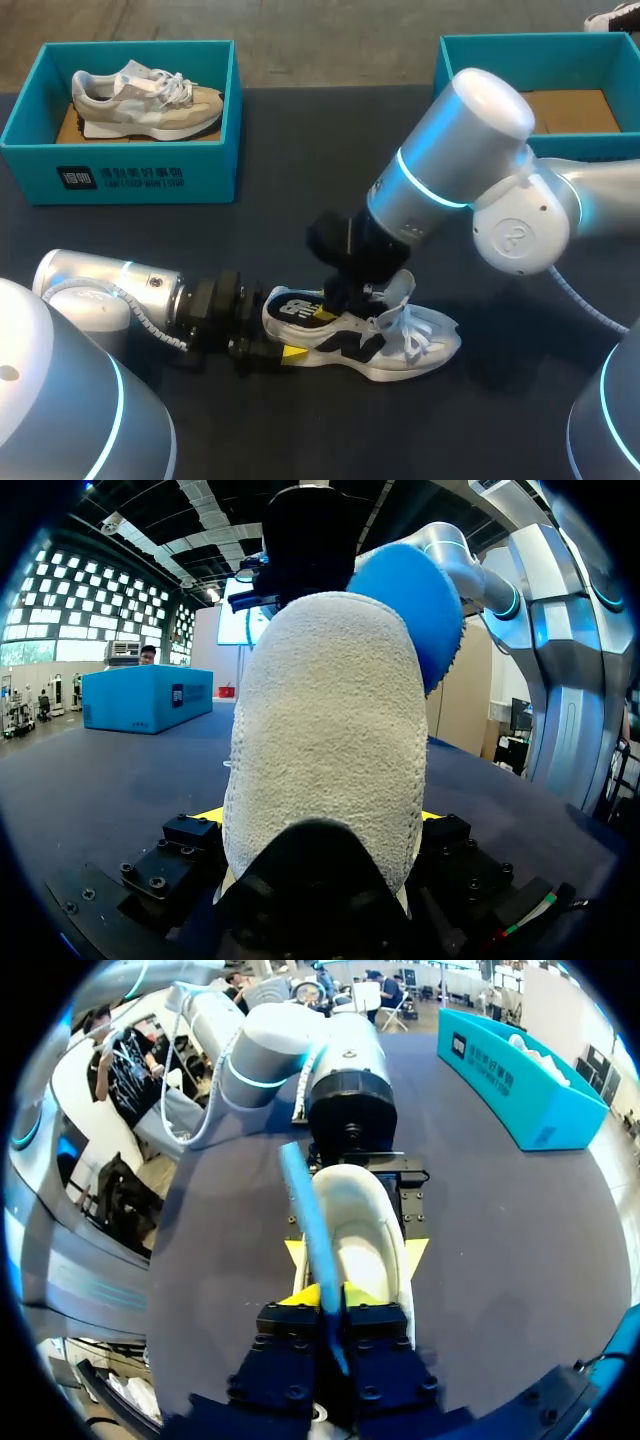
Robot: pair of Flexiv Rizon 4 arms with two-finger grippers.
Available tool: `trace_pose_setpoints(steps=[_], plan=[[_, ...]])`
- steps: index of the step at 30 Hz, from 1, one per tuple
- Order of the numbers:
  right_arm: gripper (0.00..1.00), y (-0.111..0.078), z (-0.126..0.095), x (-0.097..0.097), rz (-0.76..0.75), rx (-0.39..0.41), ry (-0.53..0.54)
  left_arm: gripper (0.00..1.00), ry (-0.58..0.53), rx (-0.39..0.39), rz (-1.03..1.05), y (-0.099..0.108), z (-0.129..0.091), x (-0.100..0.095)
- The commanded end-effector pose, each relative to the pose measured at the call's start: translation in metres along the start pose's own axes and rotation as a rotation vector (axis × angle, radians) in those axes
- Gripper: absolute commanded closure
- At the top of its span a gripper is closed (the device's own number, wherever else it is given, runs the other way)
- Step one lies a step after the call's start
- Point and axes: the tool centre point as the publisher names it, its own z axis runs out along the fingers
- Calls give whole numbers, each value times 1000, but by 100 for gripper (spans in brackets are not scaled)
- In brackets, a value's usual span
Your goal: Take the shoe out of the shoebox, open the shoe tongue, remove and reinsert the insole, then place the shoe into the shoebox
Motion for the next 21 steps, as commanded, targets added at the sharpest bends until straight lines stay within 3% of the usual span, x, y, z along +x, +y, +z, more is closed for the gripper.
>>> trace_pose_setpoints(steps=[1,14,21], plan=[[100,5,2,1,-6,1,-9,100,-1,-2,0,-1,0,1],[100,32,-26,6,-112,-69,-34,100,-1,-2,0,-1,0,1],[100,32,-26,6,-112,-69,-34,100,-1,-2,0,-1,0,1]])
